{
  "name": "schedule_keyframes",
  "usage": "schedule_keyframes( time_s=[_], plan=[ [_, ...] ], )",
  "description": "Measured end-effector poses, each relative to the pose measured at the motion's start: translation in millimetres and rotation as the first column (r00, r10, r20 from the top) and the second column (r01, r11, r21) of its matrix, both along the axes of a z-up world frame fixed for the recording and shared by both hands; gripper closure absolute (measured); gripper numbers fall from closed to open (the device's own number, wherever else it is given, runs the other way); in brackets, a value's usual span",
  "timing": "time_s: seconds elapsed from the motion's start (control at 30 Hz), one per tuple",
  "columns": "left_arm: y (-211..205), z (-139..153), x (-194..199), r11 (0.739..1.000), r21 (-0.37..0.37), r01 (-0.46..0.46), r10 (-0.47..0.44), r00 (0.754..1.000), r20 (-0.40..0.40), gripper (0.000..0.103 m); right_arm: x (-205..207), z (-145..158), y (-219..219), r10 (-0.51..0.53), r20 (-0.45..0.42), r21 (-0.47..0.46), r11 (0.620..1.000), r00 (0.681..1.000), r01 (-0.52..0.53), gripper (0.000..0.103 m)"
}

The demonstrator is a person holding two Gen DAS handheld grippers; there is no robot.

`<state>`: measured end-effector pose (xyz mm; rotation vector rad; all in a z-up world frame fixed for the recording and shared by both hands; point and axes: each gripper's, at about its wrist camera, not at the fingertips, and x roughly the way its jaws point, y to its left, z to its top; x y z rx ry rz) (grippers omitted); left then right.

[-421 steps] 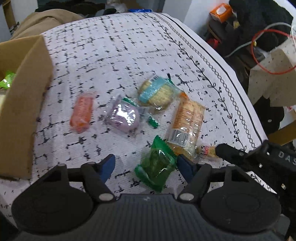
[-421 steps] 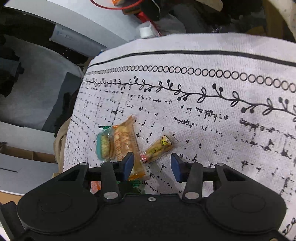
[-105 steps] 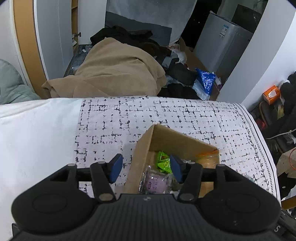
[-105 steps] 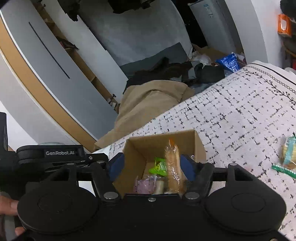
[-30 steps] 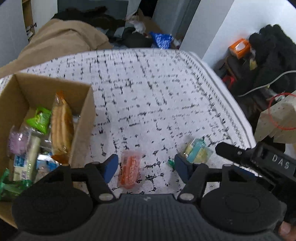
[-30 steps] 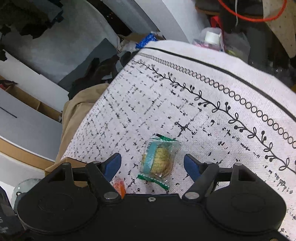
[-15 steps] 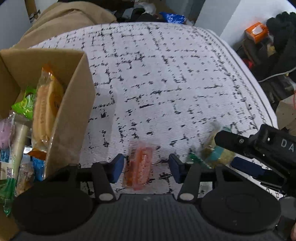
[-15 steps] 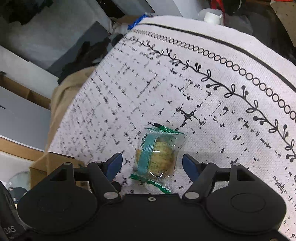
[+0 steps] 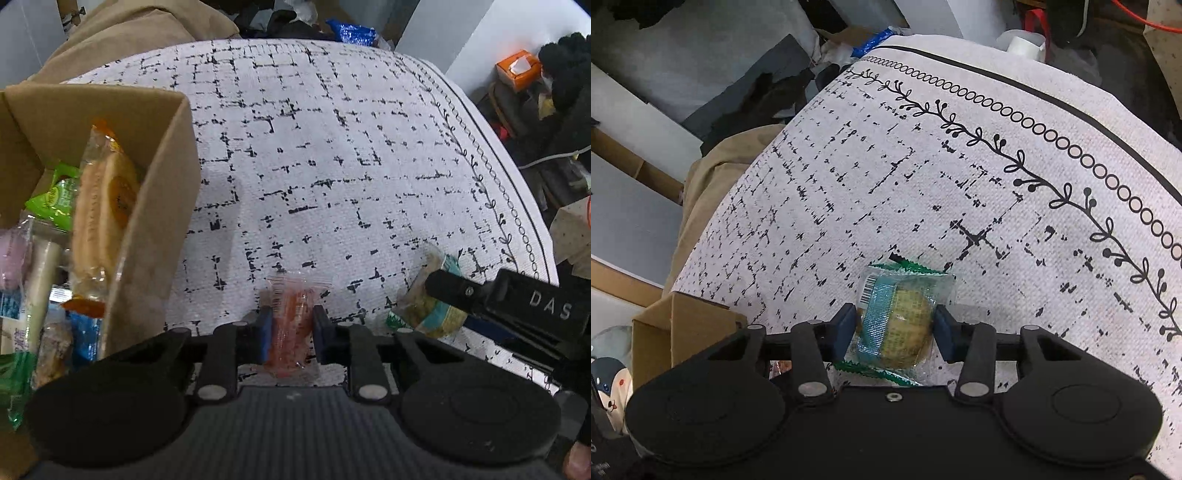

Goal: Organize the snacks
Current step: 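Carry both packets over the box and open both grippers to drop them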

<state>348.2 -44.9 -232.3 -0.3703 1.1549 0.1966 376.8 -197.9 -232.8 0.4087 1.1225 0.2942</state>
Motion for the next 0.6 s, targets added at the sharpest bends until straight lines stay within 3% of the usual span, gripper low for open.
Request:
schedule_keyframes(
  time_s=[0.6],
  plan=[
    [-8.8, 71.3, -34.8, 0.997, 0.069, -0.022, 0.012, 0.989, 0.148, 0.082, -41.4, 52.9, -16.4, 0.022, 0.167, 0.119, 0.992, 0.986, -0.042, 0.059]
  ],
)
